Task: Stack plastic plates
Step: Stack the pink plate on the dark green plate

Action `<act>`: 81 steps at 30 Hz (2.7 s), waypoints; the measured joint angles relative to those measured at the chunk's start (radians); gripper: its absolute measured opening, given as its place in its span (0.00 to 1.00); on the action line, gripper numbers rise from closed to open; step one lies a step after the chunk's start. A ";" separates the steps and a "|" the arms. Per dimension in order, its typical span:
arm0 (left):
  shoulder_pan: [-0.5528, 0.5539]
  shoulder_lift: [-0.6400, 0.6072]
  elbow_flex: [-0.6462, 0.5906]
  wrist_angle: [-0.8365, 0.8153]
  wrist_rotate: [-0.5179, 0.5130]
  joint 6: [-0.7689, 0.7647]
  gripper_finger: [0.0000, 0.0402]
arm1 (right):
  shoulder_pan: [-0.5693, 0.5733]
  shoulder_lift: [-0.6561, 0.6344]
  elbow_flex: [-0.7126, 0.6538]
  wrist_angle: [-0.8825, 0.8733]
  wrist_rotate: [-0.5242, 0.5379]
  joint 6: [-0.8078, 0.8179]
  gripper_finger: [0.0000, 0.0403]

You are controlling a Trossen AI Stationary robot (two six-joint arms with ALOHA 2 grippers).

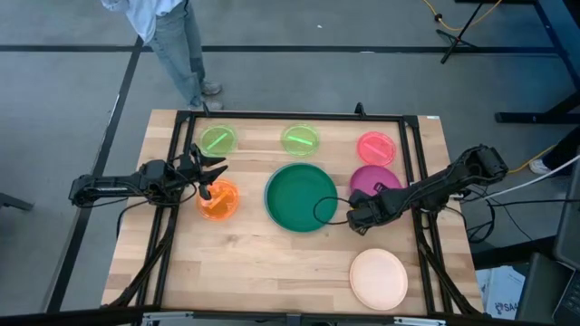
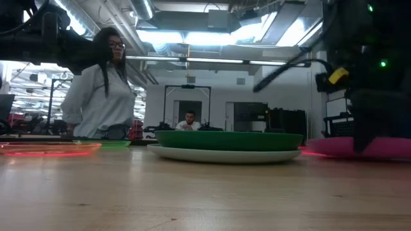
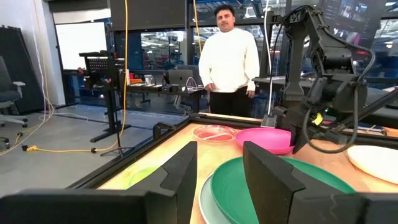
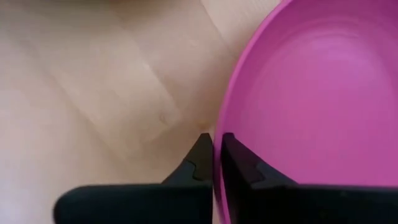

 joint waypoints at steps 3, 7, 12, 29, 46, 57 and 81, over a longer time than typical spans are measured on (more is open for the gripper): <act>0.000 0.000 0.000 0.000 0.000 0.000 0.31 | 0.000 0.000 0.042 -0.014 0.027 -0.073 0.00; 0.000 0.000 0.000 -0.001 0.000 0.000 0.31 | 0.000 0.000 0.092 -0.010 0.063 -0.172 0.00; 0.000 0.000 0.000 -0.001 0.000 0.000 0.31 | 0.000 0.000 0.134 -0.006 0.112 -0.251 0.00; 0.000 0.000 0.000 -0.001 0.000 0.000 0.31 | 0.000 0.000 0.158 0.452 0.136 -0.801 0.01; 0.000 0.000 0.000 -0.003 -0.001 0.000 0.31 | -0.056 0.138 0.160 0.725 -0.041 -0.953 0.01; 0.000 0.000 0.000 -0.002 0.001 0.000 0.31 | -0.094 0.227 0.160 0.753 -0.085 -0.909 0.01; 0.000 0.000 0.000 0.000 0.003 0.000 0.31 | -0.100 0.232 0.159 0.748 -0.084 -0.789 0.38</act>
